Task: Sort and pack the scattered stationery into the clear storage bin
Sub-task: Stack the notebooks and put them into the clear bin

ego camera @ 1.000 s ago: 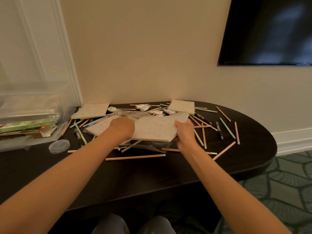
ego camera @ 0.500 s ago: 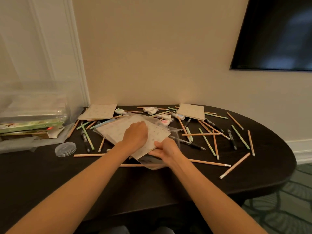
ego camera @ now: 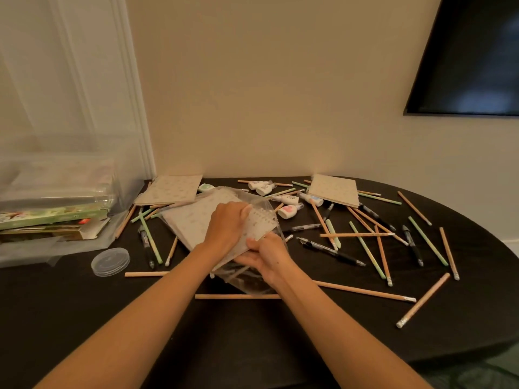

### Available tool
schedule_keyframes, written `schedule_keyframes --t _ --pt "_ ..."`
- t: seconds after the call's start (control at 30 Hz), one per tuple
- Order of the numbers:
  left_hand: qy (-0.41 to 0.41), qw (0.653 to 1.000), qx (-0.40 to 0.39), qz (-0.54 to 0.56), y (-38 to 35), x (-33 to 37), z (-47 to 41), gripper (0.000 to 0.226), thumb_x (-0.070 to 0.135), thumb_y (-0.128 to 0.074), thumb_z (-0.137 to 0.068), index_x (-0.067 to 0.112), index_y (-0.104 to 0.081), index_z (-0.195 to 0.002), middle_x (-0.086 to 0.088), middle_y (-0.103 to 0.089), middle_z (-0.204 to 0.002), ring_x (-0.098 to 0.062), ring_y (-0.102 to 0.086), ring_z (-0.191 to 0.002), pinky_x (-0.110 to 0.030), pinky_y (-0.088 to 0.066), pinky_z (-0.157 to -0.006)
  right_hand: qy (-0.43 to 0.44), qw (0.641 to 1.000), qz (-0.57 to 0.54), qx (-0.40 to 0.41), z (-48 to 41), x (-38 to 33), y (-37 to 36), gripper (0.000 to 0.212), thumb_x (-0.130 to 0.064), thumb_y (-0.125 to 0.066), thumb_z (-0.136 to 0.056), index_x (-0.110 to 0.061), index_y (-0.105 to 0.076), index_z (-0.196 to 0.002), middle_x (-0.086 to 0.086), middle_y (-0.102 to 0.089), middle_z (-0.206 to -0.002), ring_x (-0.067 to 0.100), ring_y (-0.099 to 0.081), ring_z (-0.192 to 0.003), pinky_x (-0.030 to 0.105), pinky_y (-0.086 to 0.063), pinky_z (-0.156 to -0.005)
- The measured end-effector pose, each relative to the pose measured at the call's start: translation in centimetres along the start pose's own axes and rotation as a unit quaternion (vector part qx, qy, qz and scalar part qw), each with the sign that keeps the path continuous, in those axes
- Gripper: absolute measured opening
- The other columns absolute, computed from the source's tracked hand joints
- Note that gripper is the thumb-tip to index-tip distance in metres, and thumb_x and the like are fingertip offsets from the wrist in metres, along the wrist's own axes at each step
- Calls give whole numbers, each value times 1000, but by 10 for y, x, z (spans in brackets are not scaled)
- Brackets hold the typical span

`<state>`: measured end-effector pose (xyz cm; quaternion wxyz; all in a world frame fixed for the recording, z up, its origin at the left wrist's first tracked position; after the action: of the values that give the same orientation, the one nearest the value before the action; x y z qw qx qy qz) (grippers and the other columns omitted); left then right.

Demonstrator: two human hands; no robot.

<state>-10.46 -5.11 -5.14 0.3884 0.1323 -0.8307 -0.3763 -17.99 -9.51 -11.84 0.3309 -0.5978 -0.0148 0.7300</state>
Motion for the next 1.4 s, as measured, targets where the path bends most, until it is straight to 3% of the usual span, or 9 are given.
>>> schedule_keyframes --t 0.1,0.27,0.47,0.73,0.8,0.9,1.03,1.17,1.4 --pt "12 1000 -4 -14 -8 5 -10 35 24 -46 -97 0 -66 -83 -15 -66 -87 -29 -58 -87 -36 -40 -69 11 999 41 -1 -2 -1 7 44 3 -36 -97 -10 -37 -139 15 -58 -127 30 -63 -104 34 -58 -71" --pt "45 998 18 -31 -13 19 -27 25 16 -47 -93 4 -69 -95 -18 -63 -86 -21 -50 -72 -25 -31 -57 31 996 88 -12 1 -8 12 35 -2 -38 -98 -13 -42 -132 14 -58 -126 31 -62 -107 34 -56 -79" --pt "83 996 23 -30 -15 13 -37 27 25 -54 -90 1 -60 -99 -14 -59 -98 -27 -52 -92 -28 -30 -66 49 992 117 -9 1 -9 17 36 -5 -39 -99 -16 -39 -133 14 -56 -128 29 -64 -105 30 -57 -74" --pt "70 997 -7 -15 -19 32 -38 24 8 -48 -92 7 -53 -68 -5 -49 -66 -22 -49 -76 -28 -31 -60 42 985 168 16 0 -11 19 23 -8 -38 -100 -23 -41 -117 11 -55 -129 27 -62 -108 27 -57 -69" --pt "63 997 -27 -24 -22 35 -39 16 9 -46 -93 7 -61 -92 -13 -61 -94 -26 -53 -91 -30 -39 -68 45 984 172 16 2 -11 18 23 -8 -38 -100 -22 -41 -118 11 -55 -129 27 -62 -108 26 -57 -68" --pt "72 993 -89 -30 -34 40 -41 50 16 -50 -94 10 -35 -142 -15 -42 -140 -29 -39 -128 -34 -38 -96 59 980 191 15 3 -3 15 31 -8 -38 -100 -20 -39 -128 10 -53 -130 28 -61 -111 26 -57 -69" --pt "32 992 -106 -57 -36 58 -49 43 9 -53 -92 9 -47 -135 -14 -47 -136 -27 -45 -123 -30 -41 -89 42 987 154 10 -1 0 17 39 -6 -39 -99 -19 -37 -136 10 -54 -129 29 -61 -109 29 -58 -70" --pt "15 987 -120 -104 -31 46 -35 40 5 -45 -95 9 -46 -135 -13 -48 -136 -28 -45 -124 -33 -39 -97 15 998 55 24 -4 -4 33 42 1 -35 -98 -14 -40 -136 12 -56 -127 30 -62 -107 33 -57 -71" --pt "-18 986 -114 -118 -22 26 3 33 16 -47 -96 14 -48 -129 -8 -57 -124 -23 -54 -112 -30 -41 -91 33 999 0 1 -10 -4 20 40 5 -36 -95 -12 -49 -129 16 -62 -118 29 -67 -91 40 -58 -73"
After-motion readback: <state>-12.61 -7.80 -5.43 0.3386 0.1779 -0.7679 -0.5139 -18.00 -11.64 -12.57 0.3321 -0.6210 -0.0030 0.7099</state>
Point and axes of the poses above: each hand's wrist, its own z-axis away from the middle knuckle, its own y-axis out of the back of the hand, x = y × z, the point moved 8 cm from there along -z, towards the middle knuckle
